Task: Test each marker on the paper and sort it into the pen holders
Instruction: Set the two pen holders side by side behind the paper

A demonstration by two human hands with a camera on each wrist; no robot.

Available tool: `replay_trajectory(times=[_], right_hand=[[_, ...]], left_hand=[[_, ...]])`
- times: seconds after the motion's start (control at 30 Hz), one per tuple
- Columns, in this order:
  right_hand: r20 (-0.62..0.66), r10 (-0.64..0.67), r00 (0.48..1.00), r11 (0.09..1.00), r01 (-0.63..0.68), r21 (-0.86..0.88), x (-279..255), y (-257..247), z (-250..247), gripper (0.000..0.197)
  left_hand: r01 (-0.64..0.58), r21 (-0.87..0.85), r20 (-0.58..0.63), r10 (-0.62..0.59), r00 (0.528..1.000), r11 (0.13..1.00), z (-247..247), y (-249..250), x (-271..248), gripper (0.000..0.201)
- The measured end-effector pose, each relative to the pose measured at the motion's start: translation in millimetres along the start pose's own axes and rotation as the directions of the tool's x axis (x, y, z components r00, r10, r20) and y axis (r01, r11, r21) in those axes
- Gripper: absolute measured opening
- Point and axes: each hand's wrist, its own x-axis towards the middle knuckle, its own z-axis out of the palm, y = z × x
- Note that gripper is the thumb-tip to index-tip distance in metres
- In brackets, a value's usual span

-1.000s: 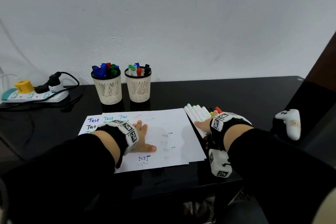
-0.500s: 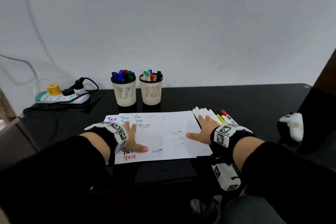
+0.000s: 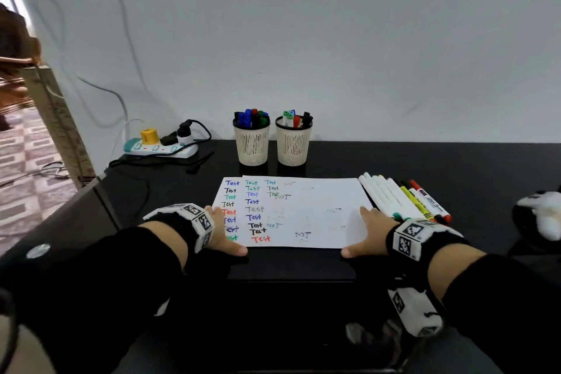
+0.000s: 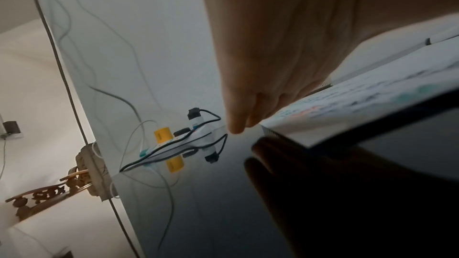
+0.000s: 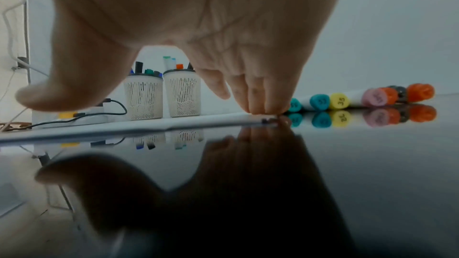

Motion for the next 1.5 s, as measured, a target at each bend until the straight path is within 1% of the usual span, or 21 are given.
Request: replay_trajectory(times=[0.03, 0.13, 0.17, 0.27, 0.37, 0.57, 0.77, 0.9, 1.0, 1.07, 1.2, 1.37, 1.5], right_hand=[[-0.013, 0.003, 1.0, 1.0, -0.003, -0.003, 0, -1, 1, 0.129], [-0.033, -0.007, 0.999, 0.999, 0.008, 0.033, -2, -8, -1, 0.121], [-0.036, -0.015, 0.999, 0.999, 0.016, 0.041, -1, -9, -1, 0.12], [-0.041, -0.014, 0.999, 0.998, 0.016, 0.053, 2, -11, 0, 0.121], [-0.045, -0.016, 0.999, 0.997, 0.019, 0.078, 1, -12, -1, 0.121], [-0.074, -0.013, 0.997, 0.993, 0.021, 0.112, -2, -12, -3, 0.12], [-0.081, -0.003, 0.997, 0.987, 0.016, 0.157, -6, -10, -4, 0.117], [-0.092, 0.002, 0.996, 0.981, 0.016, 0.192, -6, -9, -6, 0.115], [-0.102, 0.004, 0.995, 0.981, 0.015, 0.191, -7, -7, -6, 0.114], [-0.103, -0.002, 0.995, 0.983, 0.02, 0.183, -7, -6, -6, 0.113], [-0.095, -0.021, 0.995, 0.979, 0.039, 0.198, -9, -2, -6, 0.113], [-0.062, -0.042, 0.997, 0.975, 0.055, 0.218, -15, 6, -9, 0.11], [-0.069, -0.048, 0.996, 0.981, 0.06, 0.186, -16, 4, -11, 0.104]], left_hand=[[-0.009, -0.016, 0.002, 0.009, 1.0, 1.0, -1, 1, -1, 0.119], [-0.032, -0.065, 0.013, 0.033, 0.999, 0.997, -5, 2, -4, 0.106], [-0.039, -0.062, 0.006, 0.04, 0.999, 0.997, -6, 2, -4, 0.104], [-0.028, -0.03, -0.023, 0.028, 0.999, 0.999, -3, 1, -1, 0.109], [-0.023, -0.03, 0.003, 0.023, 1.0, 0.999, -5, 0, 2, 0.111], [-0.072, -0.079, 0.015, 0.073, 0.997, 0.994, -9, -1, 3, 0.102], [-0.111, -0.101, 0.038, 0.116, 0.993, 0.989, -13, 3, 3, 0.106], [-0.14, -0.101, 0.056, 0.146, 0.988, 0.985, -17, 10, 3, 0.105], [-0.167, -0.112, 0.066, 0.175, 0.982, 0.98, -18, 14, 4, 0.107], [-0.151, -0.099, 0.062, 0.158, 0.986, 0.983, -18, 15, 4, 0.109], [-0.087, -0.022, 0.024, 0.087, 0.996, 0.996, -13, 14, 2, 0.114], [-0.087, -0.069, 0.028, 0.089, 0.996, 0.994, -13, 11, -1, 0.11], [-0.083, -0.118, 0.038, 0.088, 0.995, 0.99, -15, 6, -2, 0.105]])
